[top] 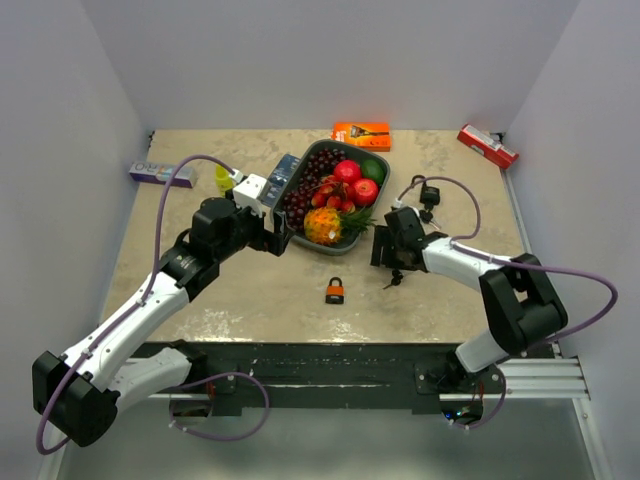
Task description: Unlock with the key
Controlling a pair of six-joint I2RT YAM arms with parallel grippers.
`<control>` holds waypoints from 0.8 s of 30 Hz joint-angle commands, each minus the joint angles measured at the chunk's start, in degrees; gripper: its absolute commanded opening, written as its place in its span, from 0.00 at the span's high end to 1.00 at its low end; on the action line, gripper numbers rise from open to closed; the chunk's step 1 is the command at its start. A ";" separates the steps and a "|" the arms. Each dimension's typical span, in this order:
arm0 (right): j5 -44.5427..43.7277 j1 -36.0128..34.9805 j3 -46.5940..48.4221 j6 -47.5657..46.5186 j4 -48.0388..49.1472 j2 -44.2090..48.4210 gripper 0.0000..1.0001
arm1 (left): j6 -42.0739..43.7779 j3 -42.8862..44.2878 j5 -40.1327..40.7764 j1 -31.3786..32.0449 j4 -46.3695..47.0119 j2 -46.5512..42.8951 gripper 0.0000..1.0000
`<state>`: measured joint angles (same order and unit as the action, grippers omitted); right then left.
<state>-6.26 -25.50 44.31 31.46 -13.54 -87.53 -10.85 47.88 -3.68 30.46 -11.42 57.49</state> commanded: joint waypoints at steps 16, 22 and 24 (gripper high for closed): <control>-11.84 -5.53 6.21 -6.94 -14.93 2.55 0.25 | 1.10 -0.15 -0.80 0.22 1.40 -0.63 0.01; -11.23 -5.53 9.30 -7.21 -19.85 -0.45 0.26 | 1.10 -0.15 -1.15 0.22 1.31 -0.54 0.01; -11.05 -5.44 9.21 -6.68 -20.82 -0.63 0.28 | 1.10 -0.15 -1.15 0.22 1.14 -0.54 0.01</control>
<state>-15.99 -31.09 51.77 25.04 -29.91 -87.81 -10.85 47.88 -4.27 30.46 -11.49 57.52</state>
